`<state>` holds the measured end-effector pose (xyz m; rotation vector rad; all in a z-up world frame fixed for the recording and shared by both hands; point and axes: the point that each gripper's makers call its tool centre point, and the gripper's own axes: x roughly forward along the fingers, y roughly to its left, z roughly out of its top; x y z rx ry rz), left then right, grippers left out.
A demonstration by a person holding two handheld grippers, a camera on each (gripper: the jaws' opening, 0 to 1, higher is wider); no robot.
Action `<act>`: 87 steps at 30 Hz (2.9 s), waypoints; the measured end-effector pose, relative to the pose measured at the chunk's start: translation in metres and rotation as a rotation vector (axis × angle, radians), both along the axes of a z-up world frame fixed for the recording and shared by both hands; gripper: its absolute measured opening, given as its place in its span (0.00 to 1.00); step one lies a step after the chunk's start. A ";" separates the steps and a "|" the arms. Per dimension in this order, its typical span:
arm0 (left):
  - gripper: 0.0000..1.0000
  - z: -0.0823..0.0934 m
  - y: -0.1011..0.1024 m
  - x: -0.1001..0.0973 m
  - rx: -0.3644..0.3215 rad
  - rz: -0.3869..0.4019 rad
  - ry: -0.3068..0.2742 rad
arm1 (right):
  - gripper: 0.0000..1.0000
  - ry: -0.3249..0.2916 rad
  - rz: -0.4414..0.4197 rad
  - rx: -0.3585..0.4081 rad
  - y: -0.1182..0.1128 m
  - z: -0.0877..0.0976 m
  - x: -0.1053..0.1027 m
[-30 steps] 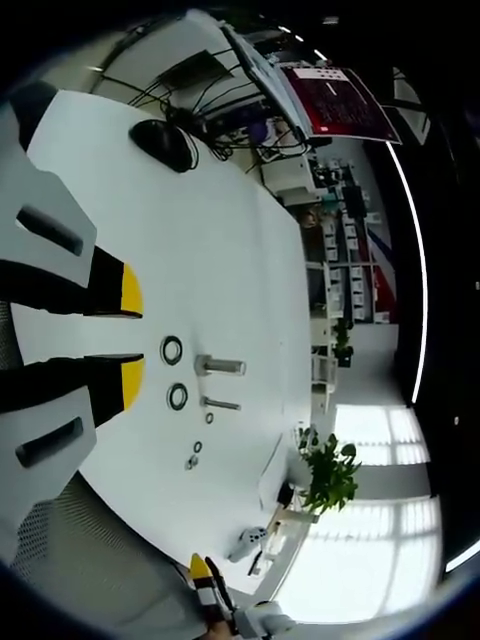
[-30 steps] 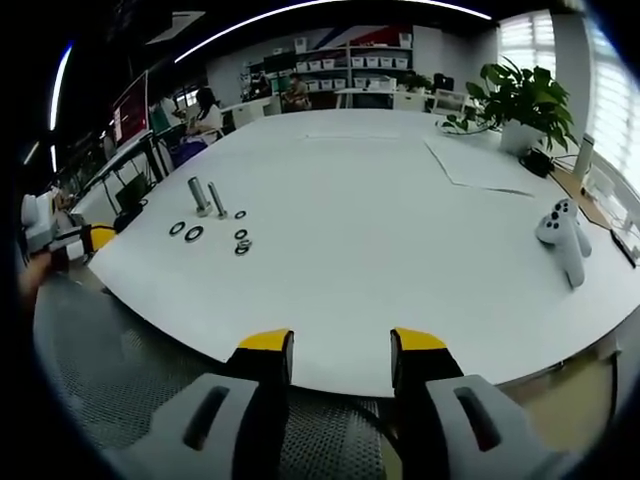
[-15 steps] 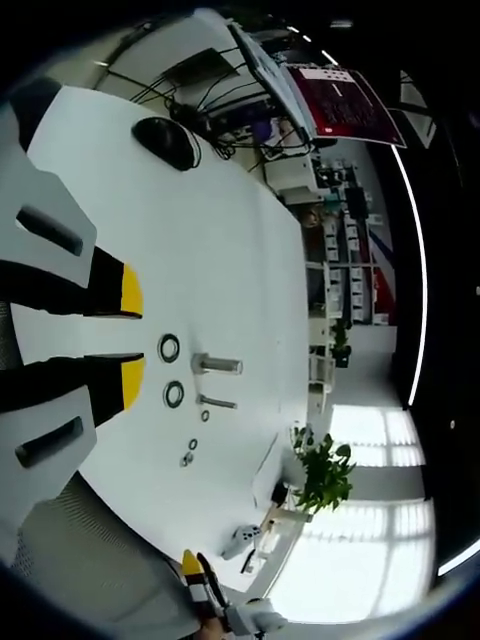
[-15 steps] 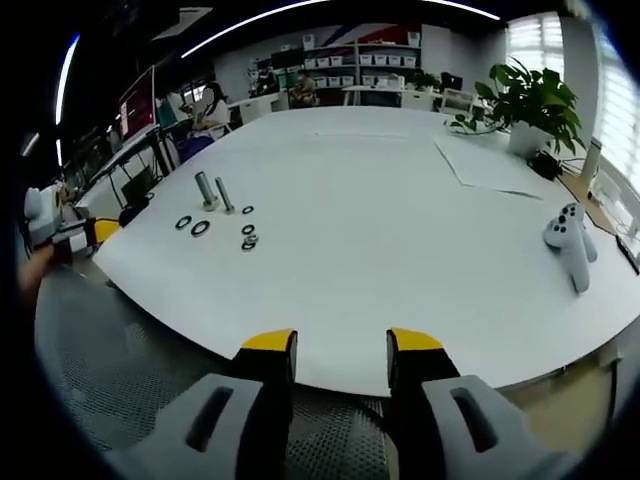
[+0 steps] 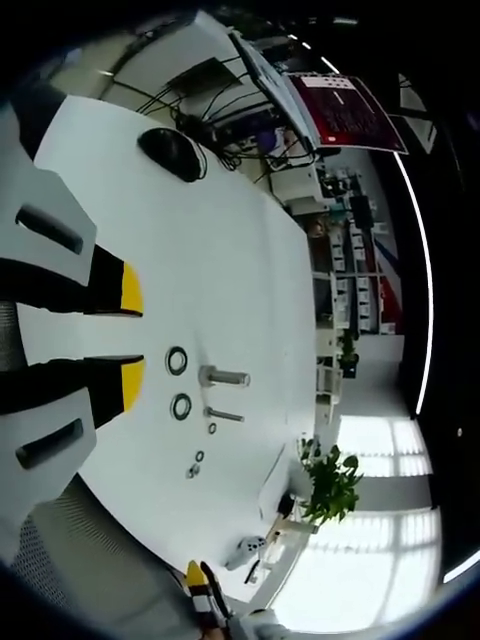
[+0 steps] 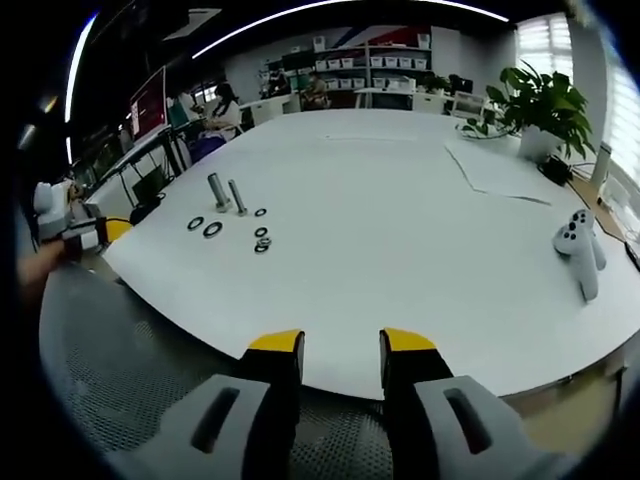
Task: Place the washer onto the threaded stud by aligning its center hole with the stud, sliding it down to the base, and recovering from edge contact or off-axis alignment until the washer reaches the visible bottom stop.
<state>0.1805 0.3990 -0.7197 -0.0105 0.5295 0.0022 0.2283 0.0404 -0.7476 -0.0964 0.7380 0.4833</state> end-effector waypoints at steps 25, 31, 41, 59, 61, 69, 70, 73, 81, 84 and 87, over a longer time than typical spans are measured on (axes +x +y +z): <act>0.49 -0.020 -0.036 0.050 0.081 -0.524 0.177 | 0.33 0.017 -0.026 -0.017 -0.005 -0.003 0.000; 0.52 -0.027 -0.045 0.065 0.108 -0.709 0.251 | 0.33 0.016 -0.022 -0.014 -0.004 -0.003 0.000; 0.44 -0.051 -0.039 0.096 0.188 -0.810 0.417 | 0.35 0.017 -0.039 -0.023 -0.007 -0.003 0.001; 0.38 -0.077 -0.044 0.106 0.362 -1.008 0.604 | 0.35 0.027 -0.049 -0.037 -0.009 -0.005 0.001; 0.38 -0.077 -0.045 0.106 0.384 -1.029 0.619 | 0.35 0.029 -0.049 -0.038 -0.009 -0.005 0.001; 0.37 -0.077 -0.048 0.105 0.438 -1.084 0.660 | 0.35 0.026 -0.052 -0.038 -0.010 -0.005 0.001; 0.36 -0.077 -0.048 0.104 0.441 -1.086 0.662 | 0.35 0.025 -0.052 -0.037 -0.009 -0.005 0.001; 0.35 -0.077 -0.048 0.104 0.447 -1.086 0.669 | 0.35 0.024 -0.053 -0.035 -0.009 -0.004 0.001; 0.34 -0.077 -0.048 0.102 0.463 -1.088 0.690 | 0.34 0.021 -0.052 -0.032 -0.009 -0.004 0.002; 0.34 -0.077 -0.048 0.102 0.478 -1.094 0.704 | 0.34 0.022 -0.051 -0.032 -0.009 -0.004 0.001; 0.32 -0.077 -0.049 0.100 0.497 -1.112 0.717 | 0.34 0.025 -0.050 -0.033 -0.009 -0.004 0.001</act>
